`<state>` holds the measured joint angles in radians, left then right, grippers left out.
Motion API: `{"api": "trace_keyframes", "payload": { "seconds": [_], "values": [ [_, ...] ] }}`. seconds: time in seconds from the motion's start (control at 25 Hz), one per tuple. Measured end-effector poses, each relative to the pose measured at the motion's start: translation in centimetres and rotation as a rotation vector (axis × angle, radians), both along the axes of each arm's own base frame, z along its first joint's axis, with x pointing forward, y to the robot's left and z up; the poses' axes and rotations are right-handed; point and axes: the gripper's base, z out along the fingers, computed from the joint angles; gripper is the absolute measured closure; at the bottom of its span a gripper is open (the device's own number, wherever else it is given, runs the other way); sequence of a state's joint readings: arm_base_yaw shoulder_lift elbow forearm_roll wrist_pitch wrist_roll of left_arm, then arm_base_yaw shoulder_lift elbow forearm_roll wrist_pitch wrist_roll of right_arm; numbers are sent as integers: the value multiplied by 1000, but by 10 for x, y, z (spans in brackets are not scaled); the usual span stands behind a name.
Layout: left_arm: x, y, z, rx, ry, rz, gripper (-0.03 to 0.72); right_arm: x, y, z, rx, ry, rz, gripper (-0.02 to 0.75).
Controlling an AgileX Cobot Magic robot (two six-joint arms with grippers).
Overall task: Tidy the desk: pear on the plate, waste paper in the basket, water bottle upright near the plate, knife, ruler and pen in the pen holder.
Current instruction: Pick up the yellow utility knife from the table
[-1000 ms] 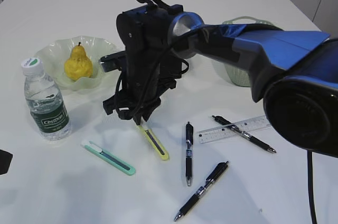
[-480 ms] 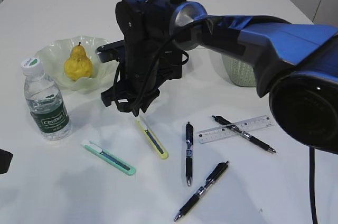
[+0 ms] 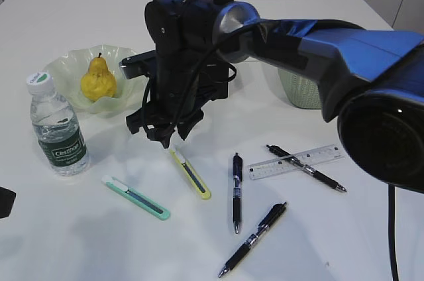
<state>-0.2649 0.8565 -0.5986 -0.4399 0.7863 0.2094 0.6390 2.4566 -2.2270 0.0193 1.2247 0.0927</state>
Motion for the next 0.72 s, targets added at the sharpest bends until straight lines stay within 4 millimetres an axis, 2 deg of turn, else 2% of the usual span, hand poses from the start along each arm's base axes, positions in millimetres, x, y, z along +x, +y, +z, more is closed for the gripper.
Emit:
{"api": "trace_keyframes", "payload": {
  "seconds": [0.24,0.72],
  "values": [
    [0,0,0,0,0,0,287,-1,0,-2,-3,7,0,421],
    [0,0,0,0,0,0,287,-4,0,-31,-28,81,-3,419]
  ]
}}
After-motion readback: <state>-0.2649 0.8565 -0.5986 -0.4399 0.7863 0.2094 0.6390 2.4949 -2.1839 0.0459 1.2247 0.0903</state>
